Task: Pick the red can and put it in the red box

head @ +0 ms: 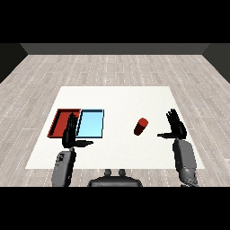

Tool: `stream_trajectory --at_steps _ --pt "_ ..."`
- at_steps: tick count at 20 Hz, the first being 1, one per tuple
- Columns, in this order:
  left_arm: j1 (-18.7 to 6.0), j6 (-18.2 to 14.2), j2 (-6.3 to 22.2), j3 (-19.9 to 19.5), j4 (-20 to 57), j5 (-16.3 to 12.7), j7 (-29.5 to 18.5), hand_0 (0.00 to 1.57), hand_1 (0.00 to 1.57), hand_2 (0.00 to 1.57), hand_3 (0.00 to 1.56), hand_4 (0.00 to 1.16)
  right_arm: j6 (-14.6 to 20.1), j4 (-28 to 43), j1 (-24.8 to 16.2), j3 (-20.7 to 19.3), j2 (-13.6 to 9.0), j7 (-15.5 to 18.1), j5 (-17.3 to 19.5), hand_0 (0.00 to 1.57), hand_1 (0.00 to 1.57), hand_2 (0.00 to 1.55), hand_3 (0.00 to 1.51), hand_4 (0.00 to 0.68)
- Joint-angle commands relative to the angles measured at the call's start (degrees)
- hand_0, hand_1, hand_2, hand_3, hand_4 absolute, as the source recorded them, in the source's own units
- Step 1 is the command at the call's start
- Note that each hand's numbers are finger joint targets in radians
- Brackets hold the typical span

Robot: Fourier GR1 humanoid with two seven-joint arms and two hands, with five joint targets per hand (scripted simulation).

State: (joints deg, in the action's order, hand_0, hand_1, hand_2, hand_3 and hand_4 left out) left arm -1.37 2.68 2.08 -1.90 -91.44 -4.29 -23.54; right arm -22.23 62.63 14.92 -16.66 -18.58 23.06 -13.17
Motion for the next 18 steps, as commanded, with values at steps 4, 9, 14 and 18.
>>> stream_trajectory --at_steps 4,9,14,18 --pt "-1.00 2.74 2.37 -3.84 2.50 -3.33 -1.88 0.00 0.00 0.00 0.00 0.00 1.14 -5.25 4.12 0.98 1.88 -1.10 0.01 0.00 0.00 0.00 0.00 0.000" --pt "-2.37 -1.70 -0.99 0.72 0.79 1.24 0.85 0.00 0.00 0.00 0.00 0.00 3.01 -7.93 6.54 3.81 5.57 0.26 2.18 0.00 0.00 0.00 0.00 0.000" --pt "-1.36 0.27 0.46 -1.39 -0.42 -1.40 1.02 0.00 0.00 0.00 0.00 0.00 1.12 -17.29 7.93 3.52 4.68 6.98 3.86 0.00 0.00 0.00 0.00 0.000" --pt "-2.16 0.15 0.31 -1.38 -1.45 -2.50 4.15 0.00 0.00 0.00 0.00 0.00 2.26 -17.72 9.30 4.46 7.33 4.28 2.77 0.00 0.00 0.00 0.00 0.000"
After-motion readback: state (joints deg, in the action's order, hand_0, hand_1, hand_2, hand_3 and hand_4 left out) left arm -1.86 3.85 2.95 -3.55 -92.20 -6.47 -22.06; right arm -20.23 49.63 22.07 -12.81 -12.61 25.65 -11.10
